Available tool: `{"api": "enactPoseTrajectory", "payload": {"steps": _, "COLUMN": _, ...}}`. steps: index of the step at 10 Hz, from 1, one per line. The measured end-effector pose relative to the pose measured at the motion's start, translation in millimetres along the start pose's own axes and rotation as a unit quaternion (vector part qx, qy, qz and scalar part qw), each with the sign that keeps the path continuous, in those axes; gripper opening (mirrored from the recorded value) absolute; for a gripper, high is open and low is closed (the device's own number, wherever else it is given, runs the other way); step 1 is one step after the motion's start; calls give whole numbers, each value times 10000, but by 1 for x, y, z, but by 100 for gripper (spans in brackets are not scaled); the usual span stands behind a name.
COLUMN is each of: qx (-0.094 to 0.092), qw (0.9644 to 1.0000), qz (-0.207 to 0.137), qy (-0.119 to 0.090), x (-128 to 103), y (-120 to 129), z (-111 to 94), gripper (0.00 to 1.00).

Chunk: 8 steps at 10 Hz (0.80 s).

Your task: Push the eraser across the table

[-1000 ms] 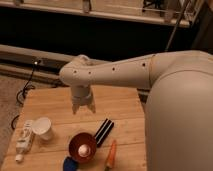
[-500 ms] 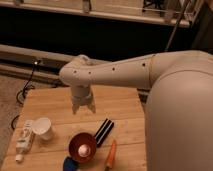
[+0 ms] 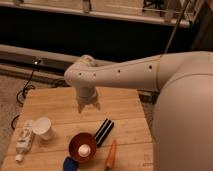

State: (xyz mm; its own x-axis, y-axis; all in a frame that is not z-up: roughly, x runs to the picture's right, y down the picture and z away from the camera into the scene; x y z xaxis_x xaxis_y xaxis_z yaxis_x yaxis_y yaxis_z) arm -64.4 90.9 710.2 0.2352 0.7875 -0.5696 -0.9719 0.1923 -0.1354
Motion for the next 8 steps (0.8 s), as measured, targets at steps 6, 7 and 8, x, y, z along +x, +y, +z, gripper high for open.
{"api": "enactPoseTrajectory", "payload": {"steps": 6, "qx": -248, "qw": 9970, "qz": -521, "qy": 519, "x": 75, "y": -83, "z": 38, "gripper": 65}}
{"api": "enactPoseTrajectory", "payload": {"steps": 7, "qx": -251, "qw": 9954, "qz": -580, "qy": 717, "x": 84, "y": -89, "z": 51, "gripper": 65}}
{"api": "enactPoseTrajectory", "payload": {"steps": 8, "qx": -203, "qw": 9931, "qz": -641, "qy": 960, "x": 93, "y": -95, "z": 69, "gripper": 65}}
